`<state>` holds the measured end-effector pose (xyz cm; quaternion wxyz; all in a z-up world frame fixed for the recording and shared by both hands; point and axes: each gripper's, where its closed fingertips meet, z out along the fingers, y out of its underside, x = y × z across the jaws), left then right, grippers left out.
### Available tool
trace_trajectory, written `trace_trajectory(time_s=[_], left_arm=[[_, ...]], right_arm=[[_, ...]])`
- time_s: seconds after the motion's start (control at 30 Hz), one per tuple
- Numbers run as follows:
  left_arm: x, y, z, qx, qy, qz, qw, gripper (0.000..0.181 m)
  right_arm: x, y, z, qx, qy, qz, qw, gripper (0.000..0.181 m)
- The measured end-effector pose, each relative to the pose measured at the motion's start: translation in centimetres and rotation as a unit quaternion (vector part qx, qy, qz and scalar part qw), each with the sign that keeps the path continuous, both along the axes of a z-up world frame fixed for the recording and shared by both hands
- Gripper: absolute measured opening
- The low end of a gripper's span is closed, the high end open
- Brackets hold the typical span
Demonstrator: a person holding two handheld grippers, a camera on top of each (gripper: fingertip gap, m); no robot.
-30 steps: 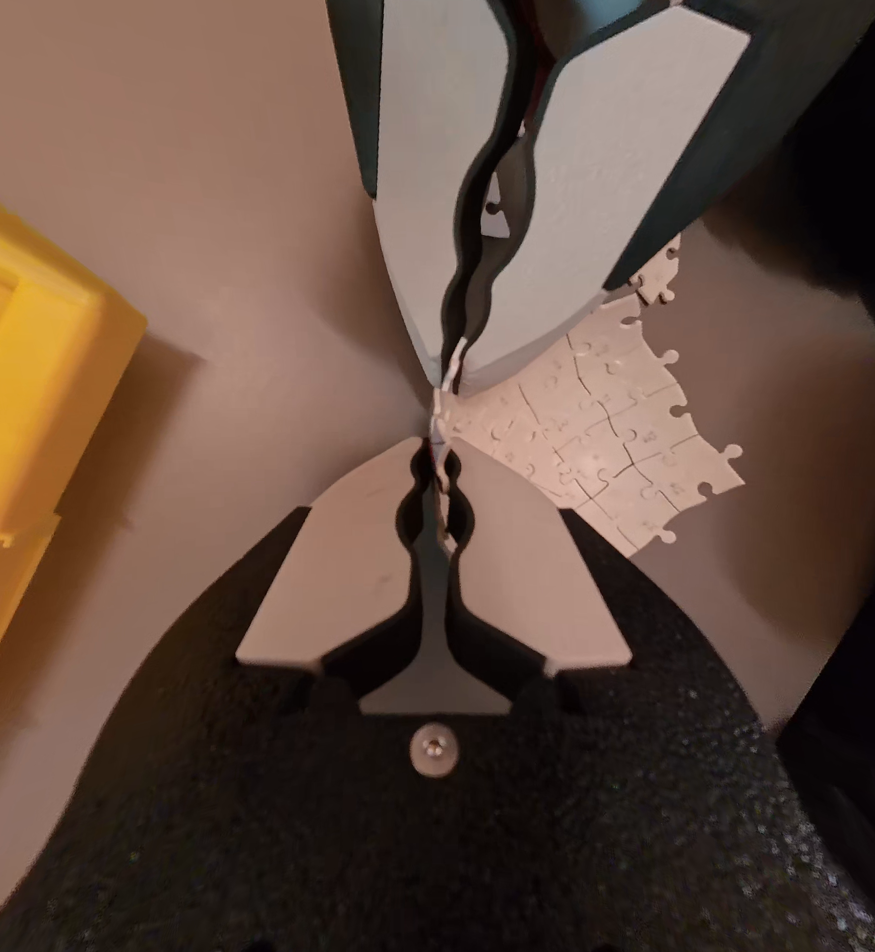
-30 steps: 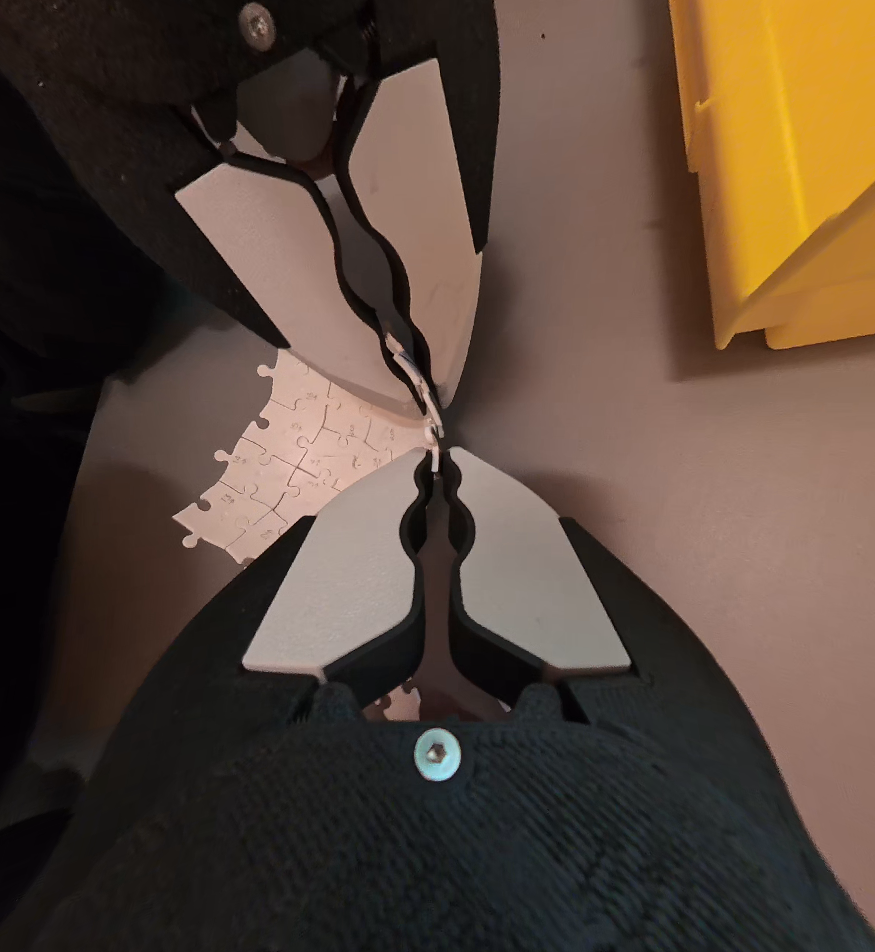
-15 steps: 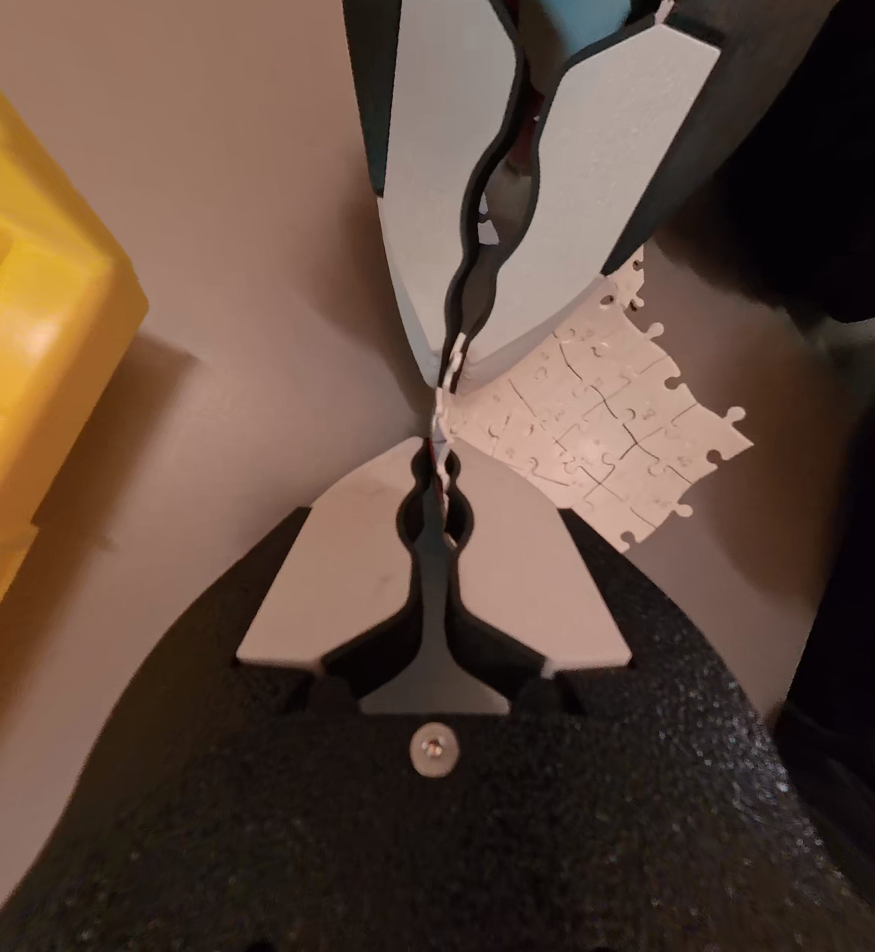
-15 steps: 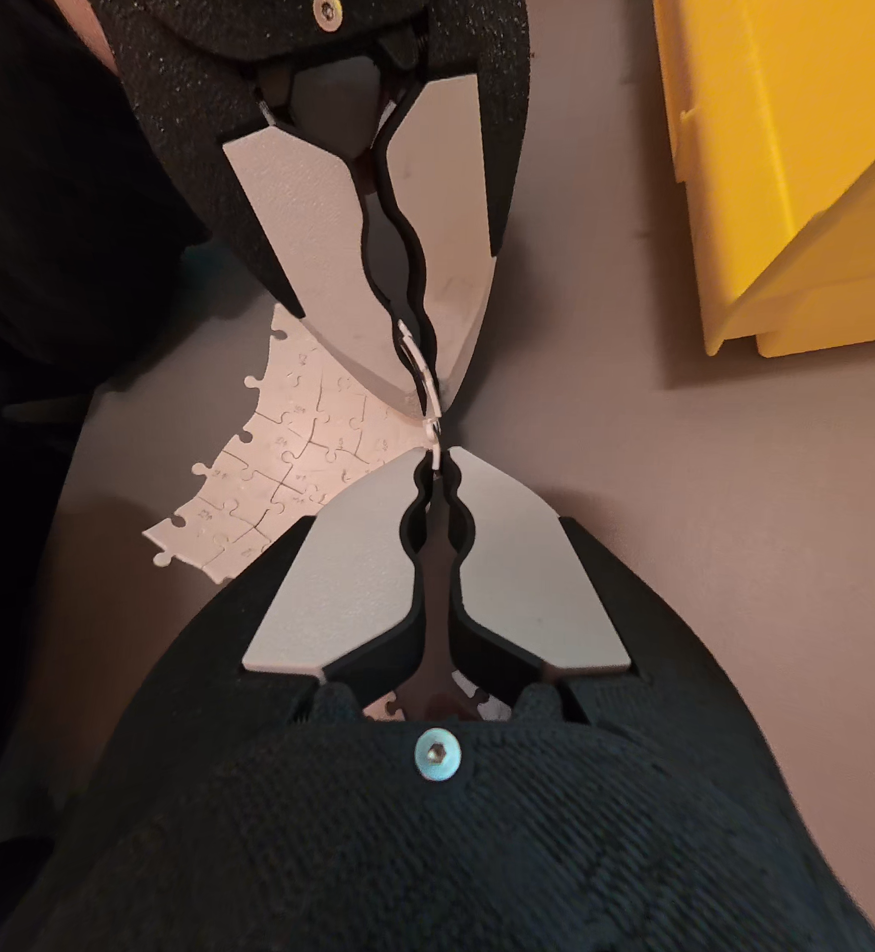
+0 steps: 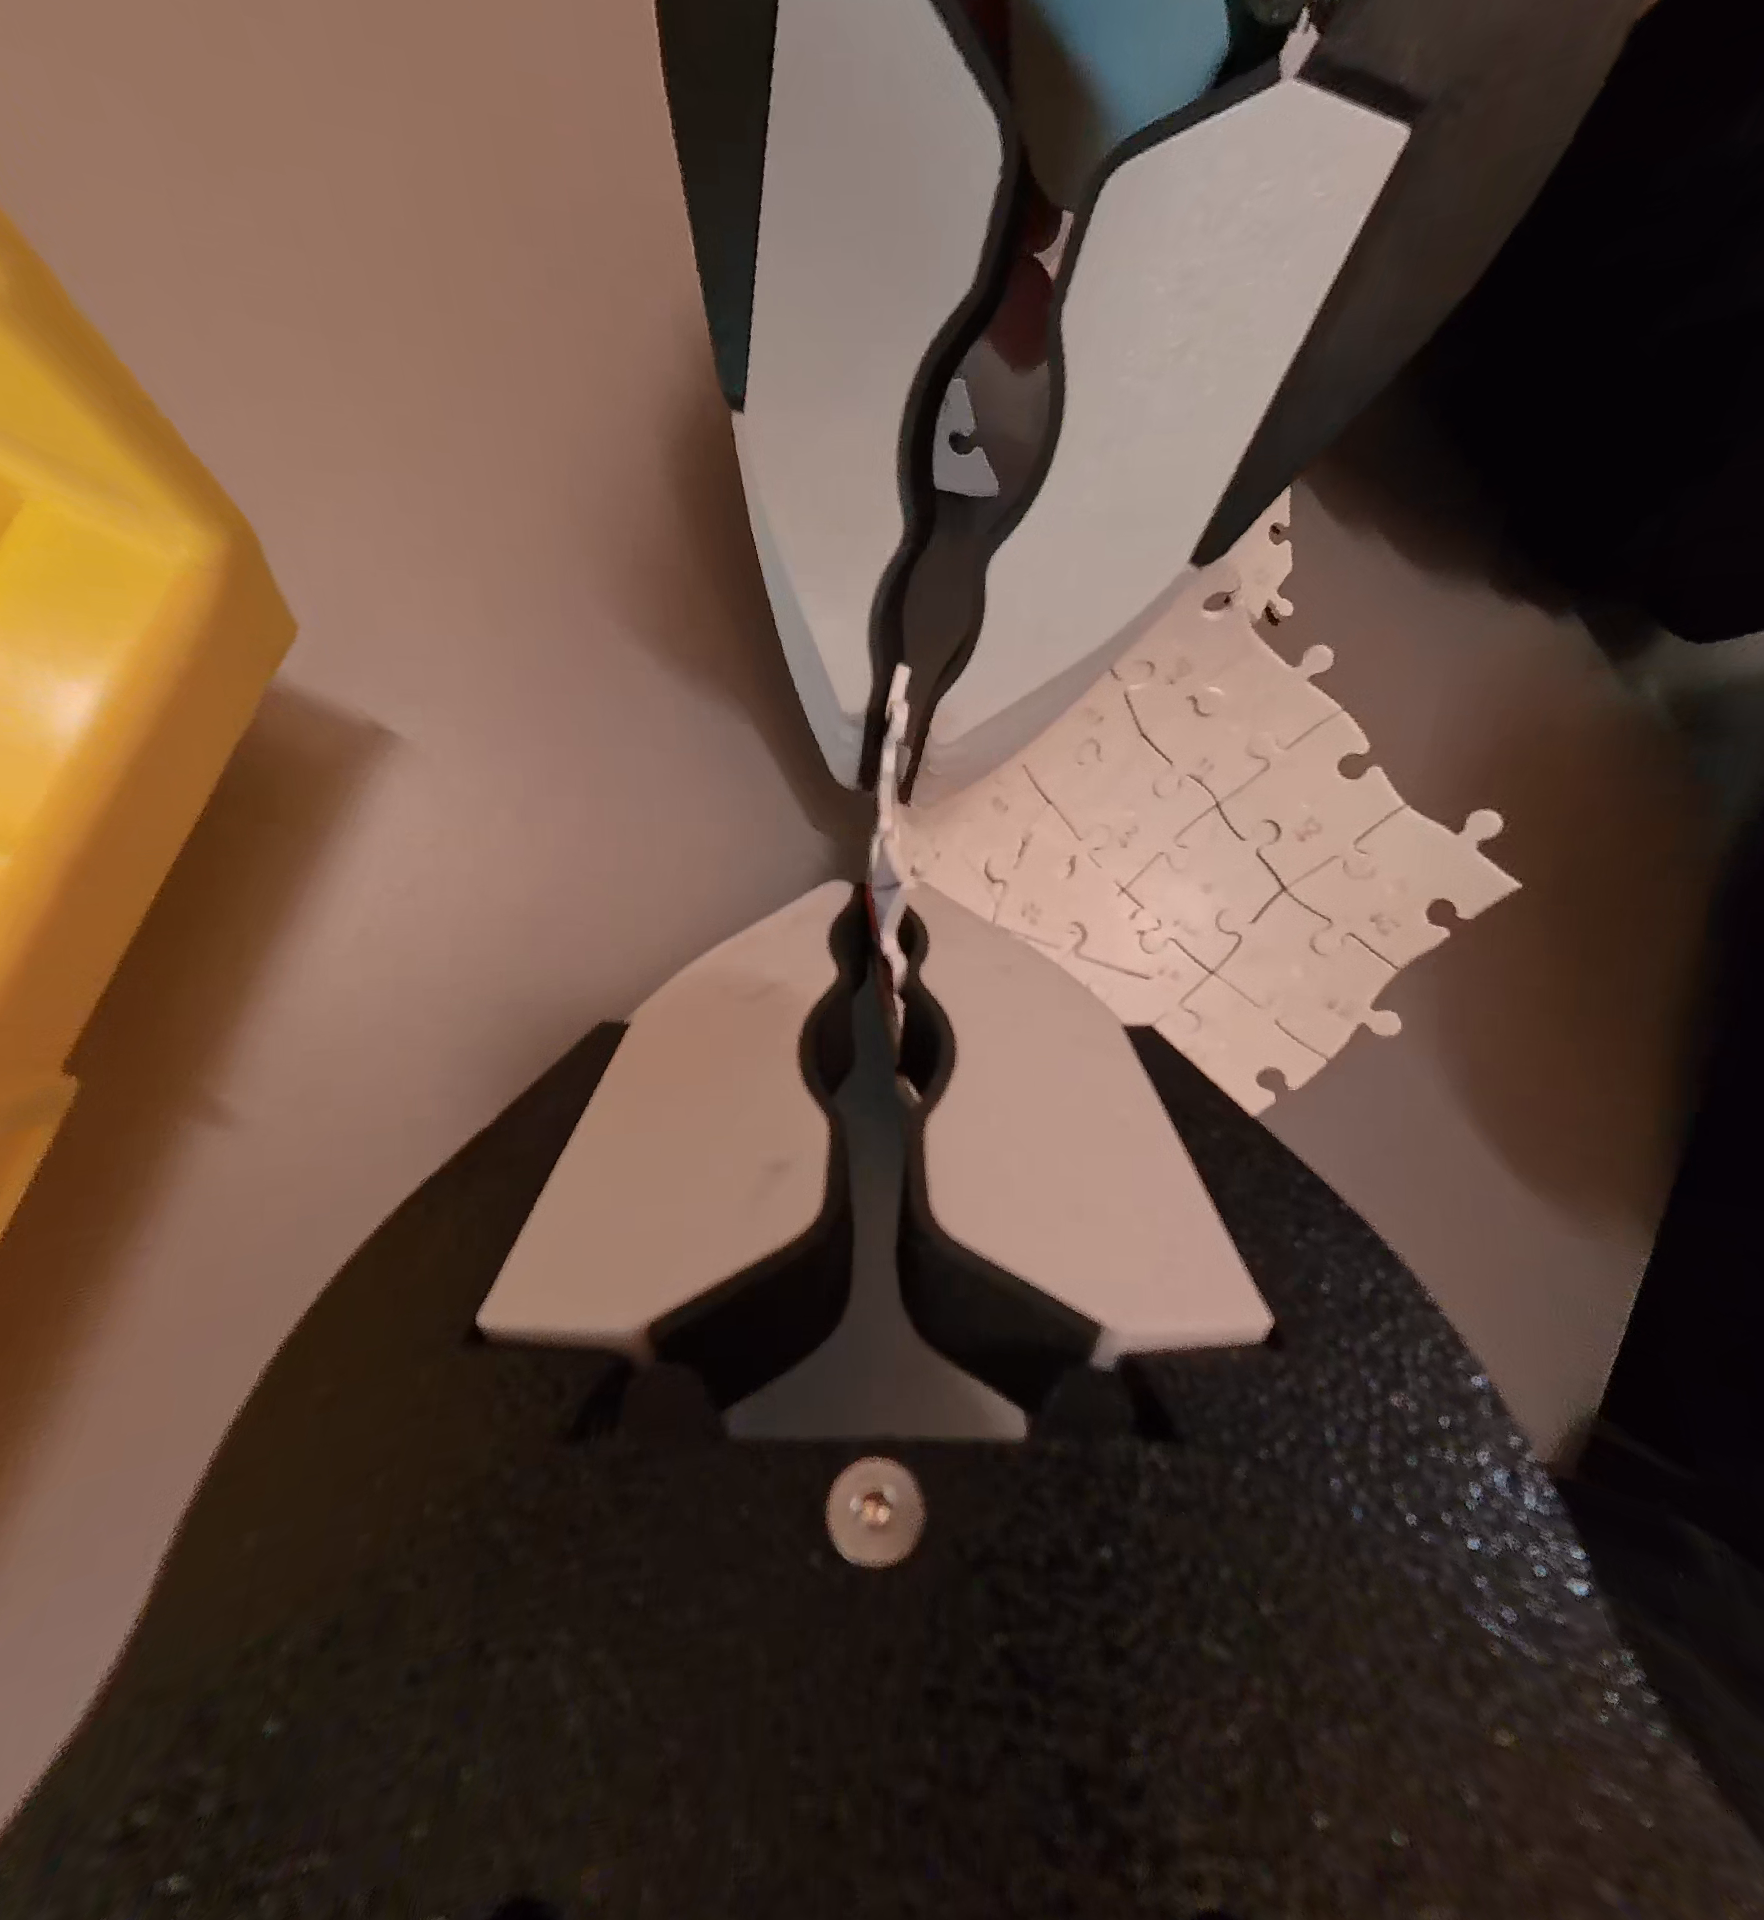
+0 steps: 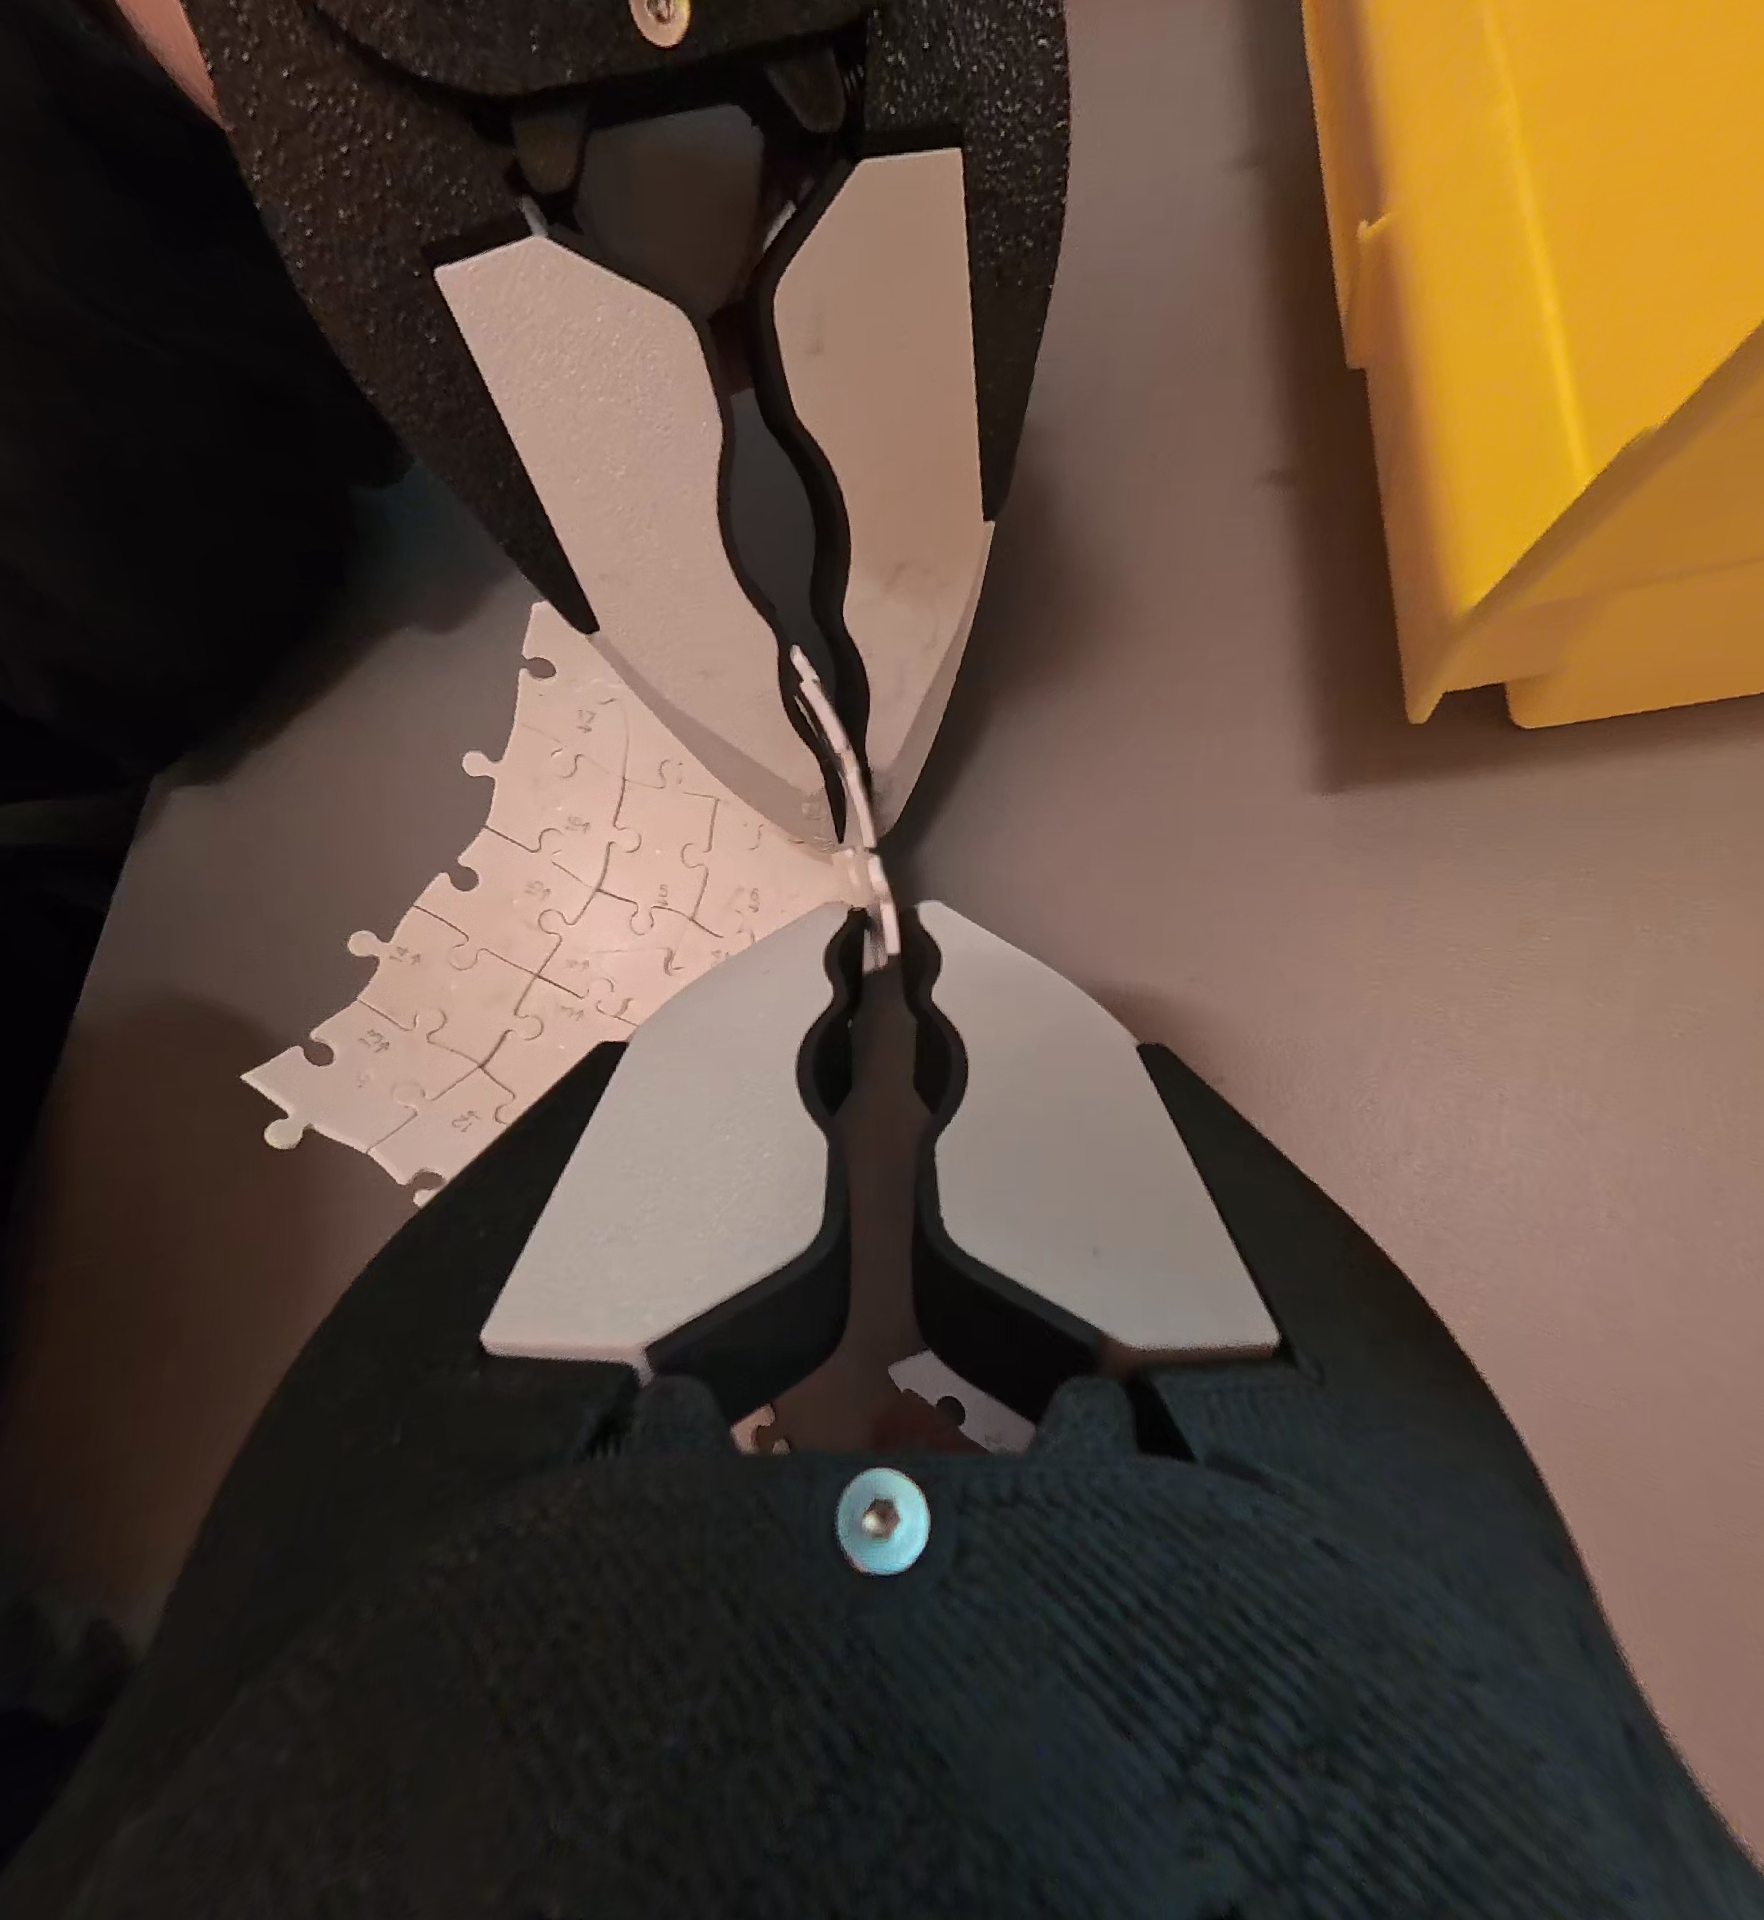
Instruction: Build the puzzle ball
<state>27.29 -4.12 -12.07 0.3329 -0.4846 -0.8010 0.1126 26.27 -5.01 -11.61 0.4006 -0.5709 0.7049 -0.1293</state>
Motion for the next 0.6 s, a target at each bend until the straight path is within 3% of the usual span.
trace_trajectory(time_s=[0.43, 0.6], left_arm=[[0.29, -0.41, -0.11, 0.011, 0.018, 0.016, 1.000, 0.002], [0.33, -0.42, 0.02, -0.002, 0.024, 0.006, 1.000, 0.002]], right_arm=[[0.39, -0.03, 0.13, 0.000, -0.019, -0.044, 0.999, 0.003], [0.43, 0.01, 0.19, -0.049, -0.042, -0.025, 0.998, 0.003]])
